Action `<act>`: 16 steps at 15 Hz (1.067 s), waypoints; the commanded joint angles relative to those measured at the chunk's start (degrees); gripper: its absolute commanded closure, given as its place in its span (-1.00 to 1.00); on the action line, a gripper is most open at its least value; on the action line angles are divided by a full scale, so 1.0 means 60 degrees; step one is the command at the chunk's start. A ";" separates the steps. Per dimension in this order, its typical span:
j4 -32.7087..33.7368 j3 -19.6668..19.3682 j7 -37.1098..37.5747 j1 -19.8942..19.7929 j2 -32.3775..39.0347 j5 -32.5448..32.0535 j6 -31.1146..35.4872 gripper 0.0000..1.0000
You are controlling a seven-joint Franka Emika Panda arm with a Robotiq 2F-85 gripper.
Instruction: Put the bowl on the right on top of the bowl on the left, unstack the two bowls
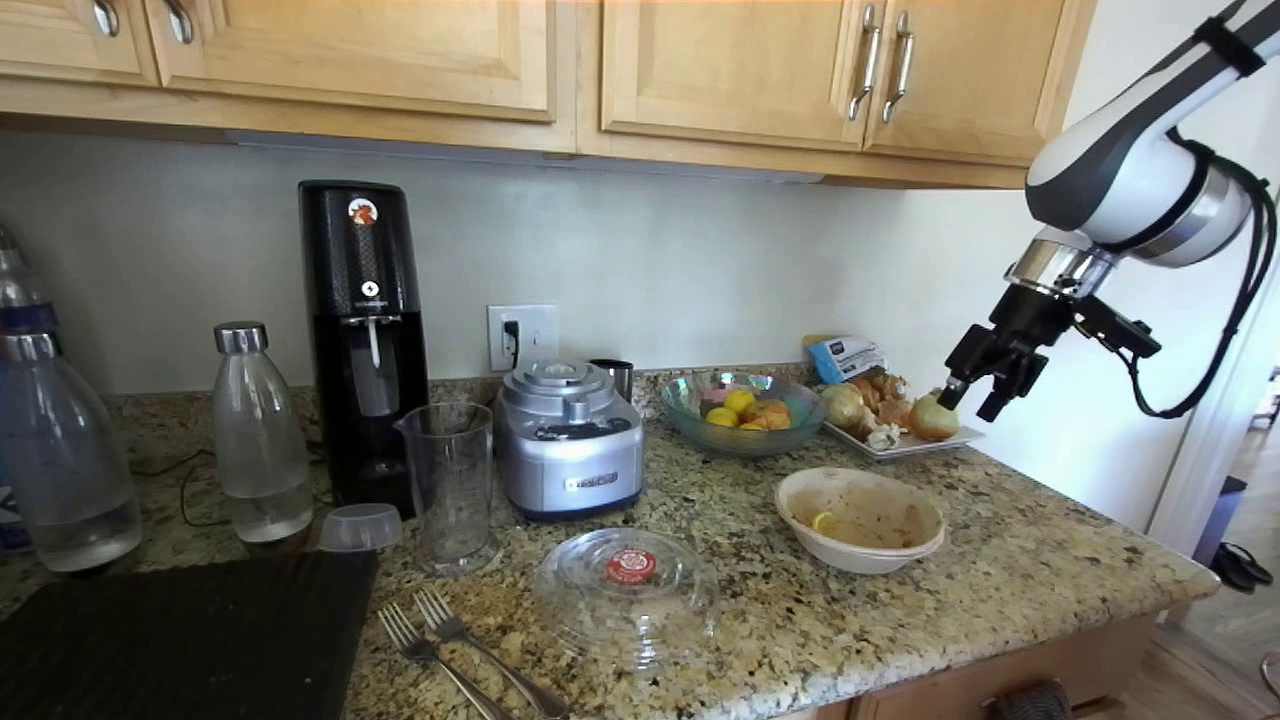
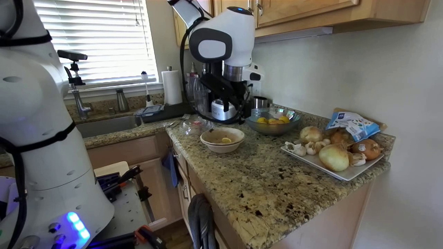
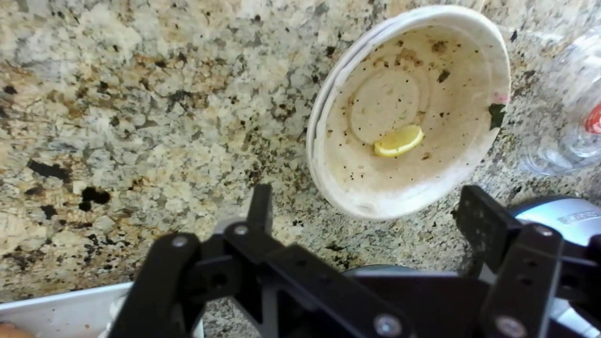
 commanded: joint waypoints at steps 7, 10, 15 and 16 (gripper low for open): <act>-0.0829 0.0261 0.2822 0.0289 -0.0451 -0.0699 0.1862 -1.00; -0.1287 0.0236 0.4797 0.0586 -0.0460 -0.1394 0.2629 -1.00; -0.1705 0.0442 0.7376 0.0891 -0.0574 -0.2203 0.2524 -1.00; -0.1719 0.0504 0.7620 0.0990 -0.0574 -0.2060 0.2550 -1.00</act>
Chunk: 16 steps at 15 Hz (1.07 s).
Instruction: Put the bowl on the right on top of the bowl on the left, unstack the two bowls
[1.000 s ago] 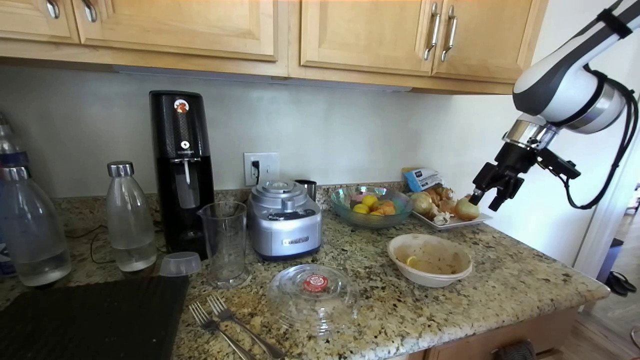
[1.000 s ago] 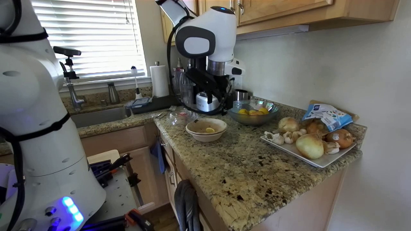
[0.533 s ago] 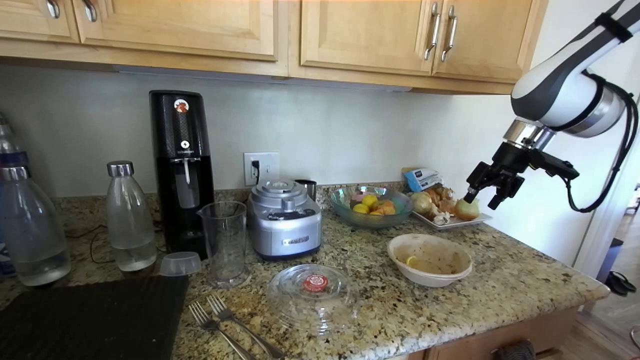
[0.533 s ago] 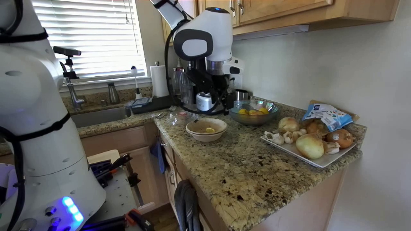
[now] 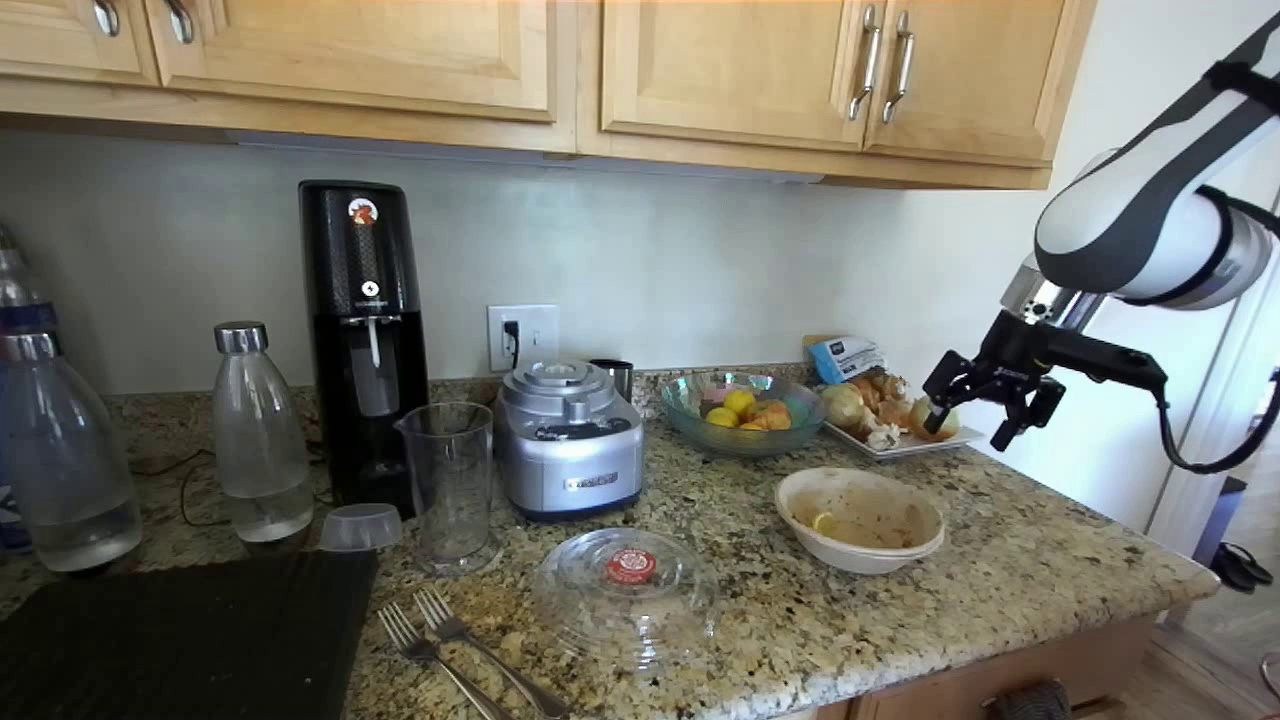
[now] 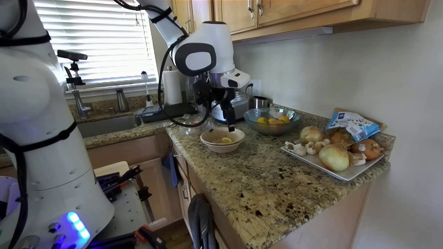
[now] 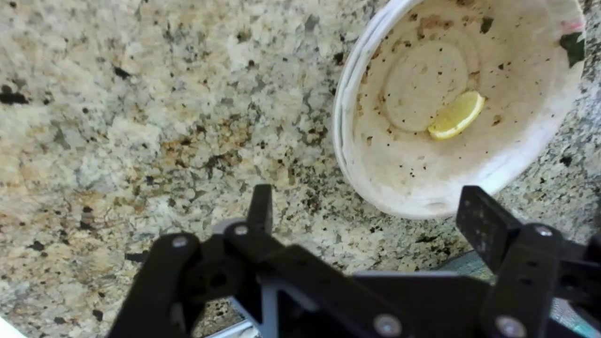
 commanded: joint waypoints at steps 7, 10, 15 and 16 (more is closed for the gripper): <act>-0.0222 0.0468 0.2335 0.0795 0.0186 0.0809 0.0187 -1.00; -0.0161 0.0505 0.2760 0.0838 0.0545 0.0814 0.0185 -1.00; 0.0056 0.0528 0.2743 0.0802 0.1207 0.1469 0.0328 -0.89; 0.0121 0.0567 0.2591 0.0776 0.1311 0.1744 0.0349 -0.90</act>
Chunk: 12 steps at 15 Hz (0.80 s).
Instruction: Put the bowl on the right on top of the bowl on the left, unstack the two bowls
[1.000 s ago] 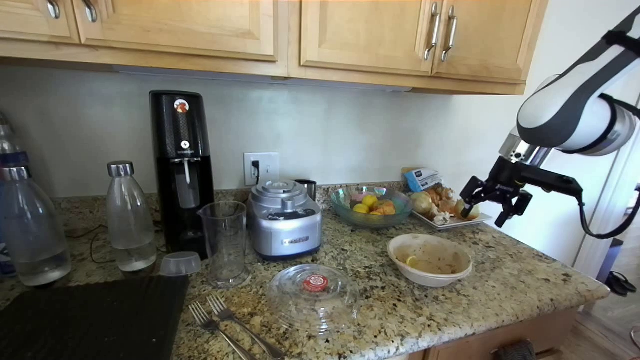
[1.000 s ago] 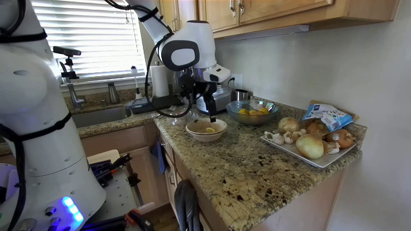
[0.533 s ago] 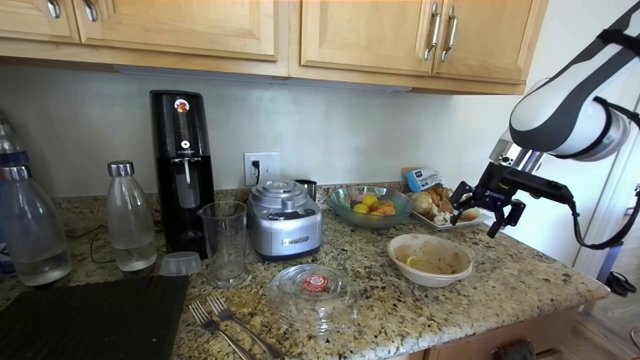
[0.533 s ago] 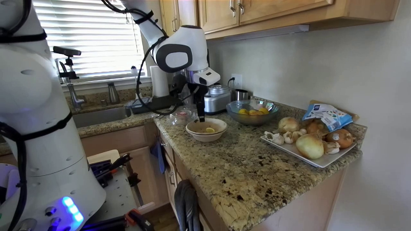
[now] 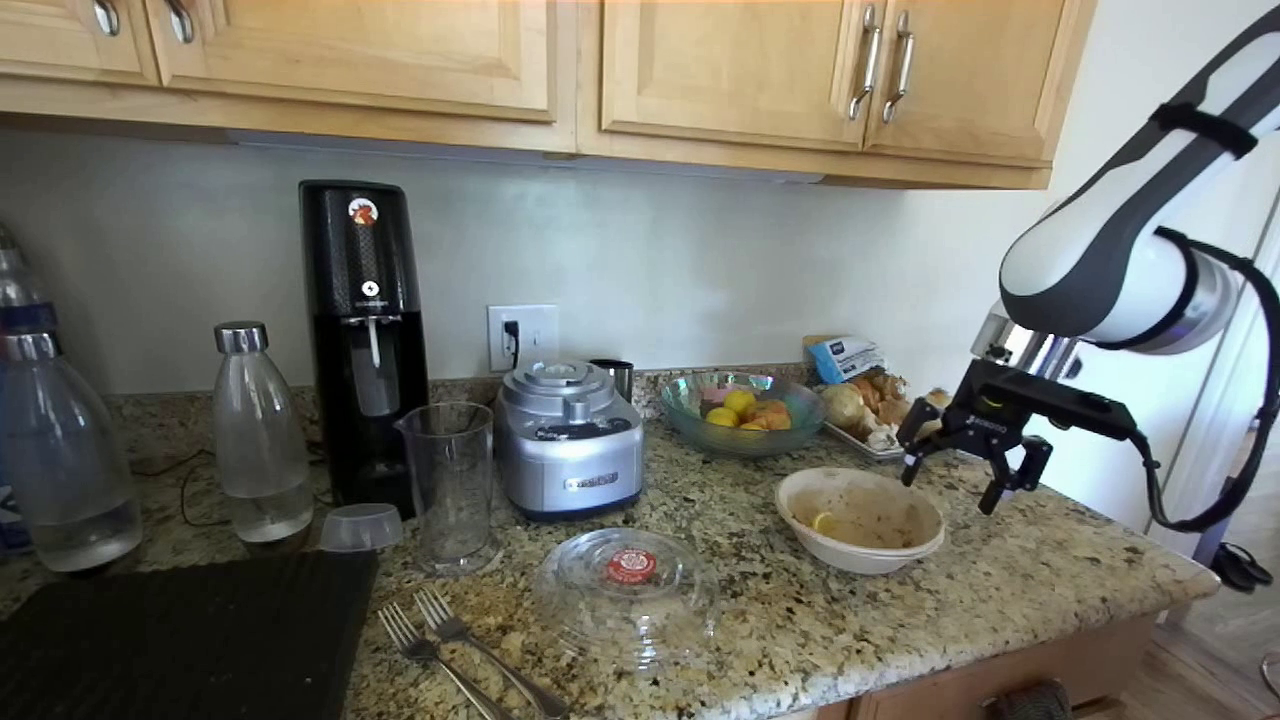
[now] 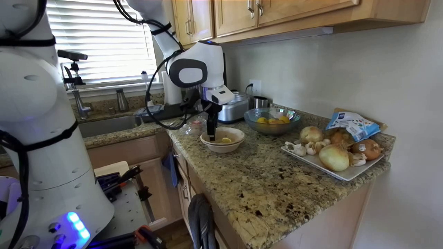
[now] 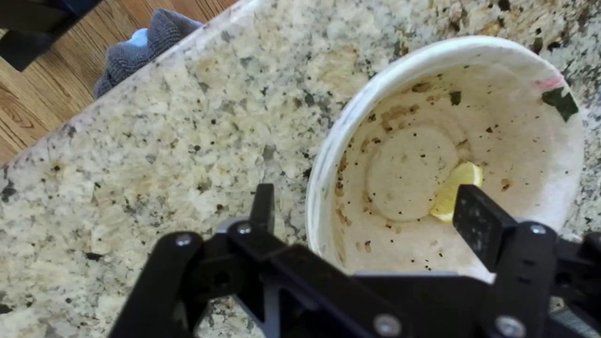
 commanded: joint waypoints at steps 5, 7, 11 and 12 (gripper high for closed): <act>0.0517 0.0188 -0.0419 -0.0017 0.0761 0.1726 0.0494 -0.64; 0.0638 0.0241 -0.0521 -0.0083 0.0969 0.1945 0.0610 -0.60; 0.0758 0.0208 -0.0504 -0.0118 0.1249 0.2011 0.0728 -0.71; 0.0774 0.0211 -0.0499 -0.0128 0.1295 0.2002 0.0738 -0.76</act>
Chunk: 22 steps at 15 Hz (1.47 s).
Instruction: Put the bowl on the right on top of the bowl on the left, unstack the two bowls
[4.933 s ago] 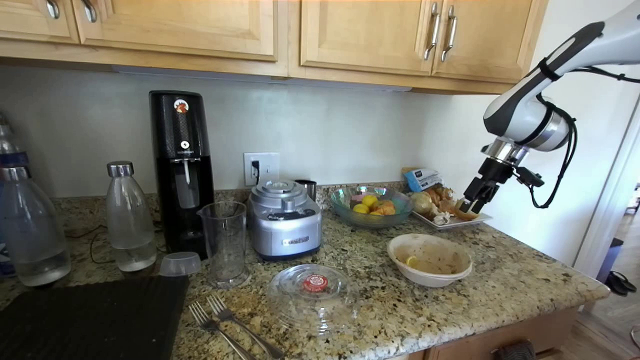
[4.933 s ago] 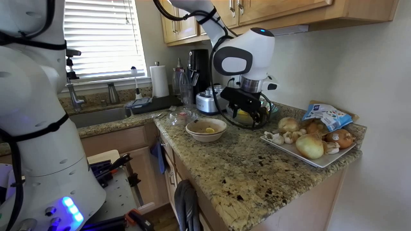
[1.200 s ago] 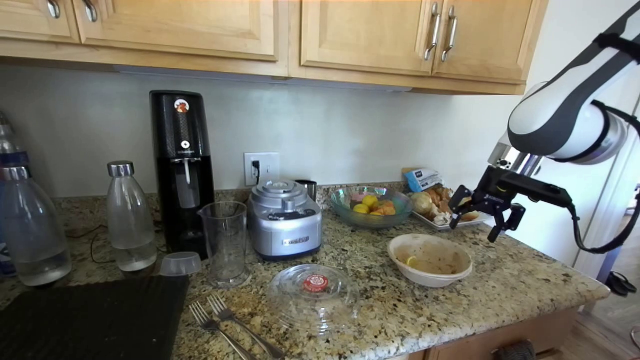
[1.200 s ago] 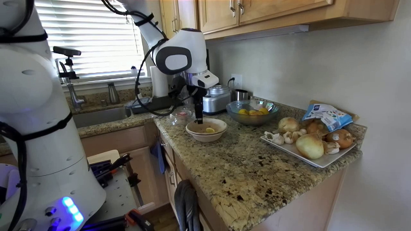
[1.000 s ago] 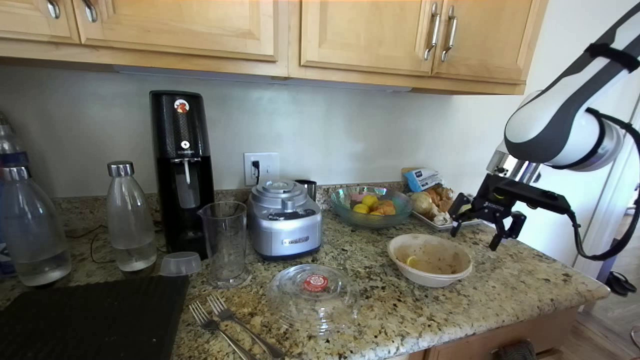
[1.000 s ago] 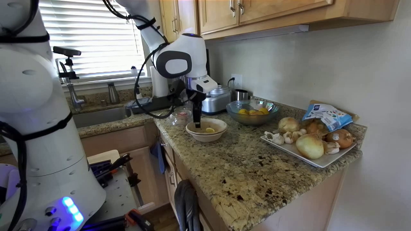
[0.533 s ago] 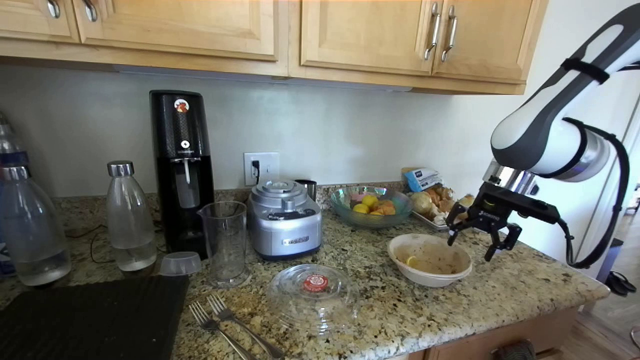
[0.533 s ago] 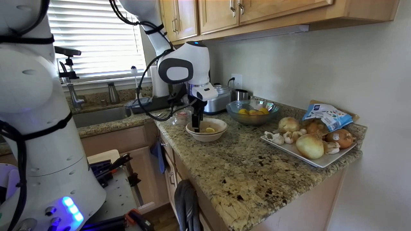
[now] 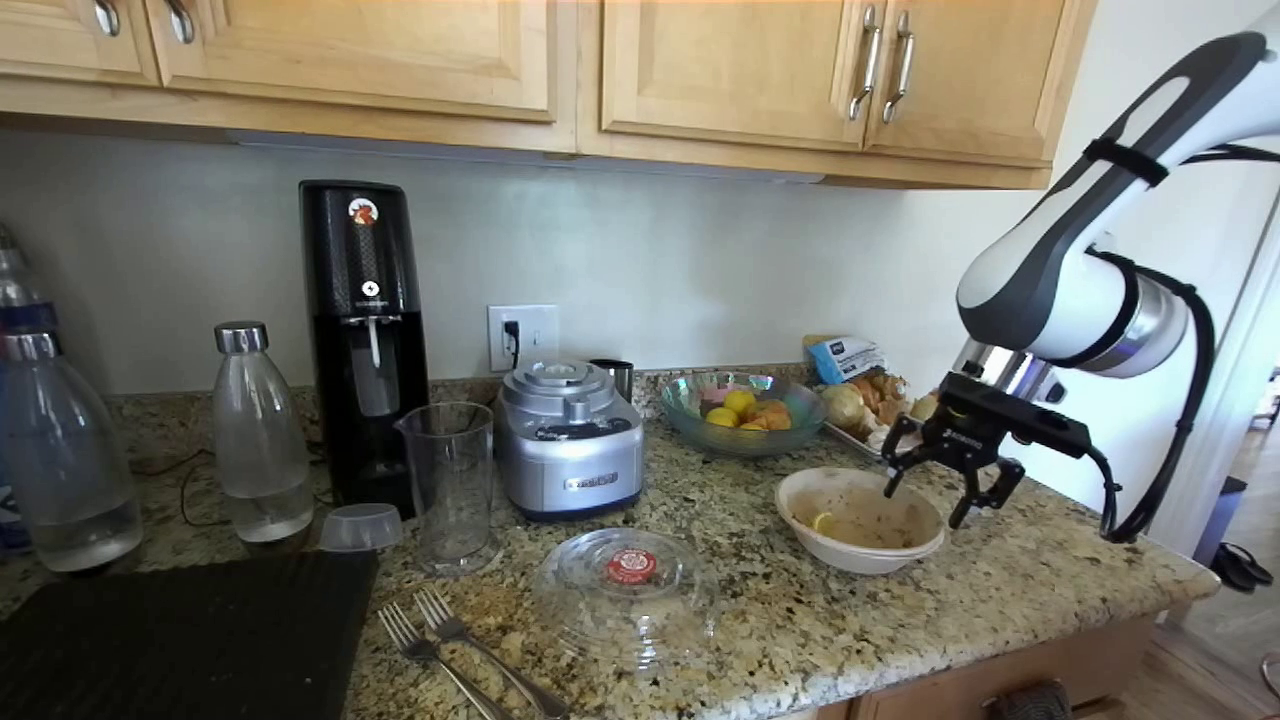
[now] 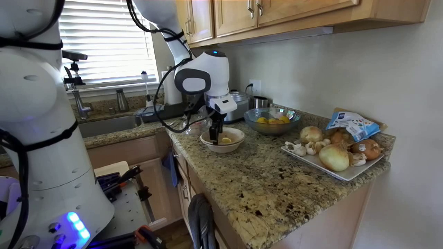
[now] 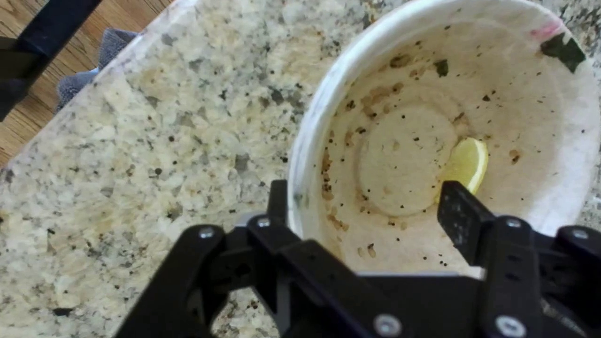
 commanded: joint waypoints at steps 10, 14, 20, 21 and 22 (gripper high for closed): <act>0.0146 0.0128 -0.0431 -0.0169 0.0200 0.0569 0.0249 0.57; 0.0115 0.0084 -0.0590 -0.0276 0.0211 0.0730 0.0225 0.90; 0.0097 0.0199 -0.1159 -0.0579 0.0069 0.1305 0.0062 0.88; 0.0076 0.0296 -0.1500 -0.0652 -0.0058 0.1597 0.0015 0.88; 0.0087 0.0478 -0.2063 -0.0794 -0.0230 0.2109 -0.0113 0.88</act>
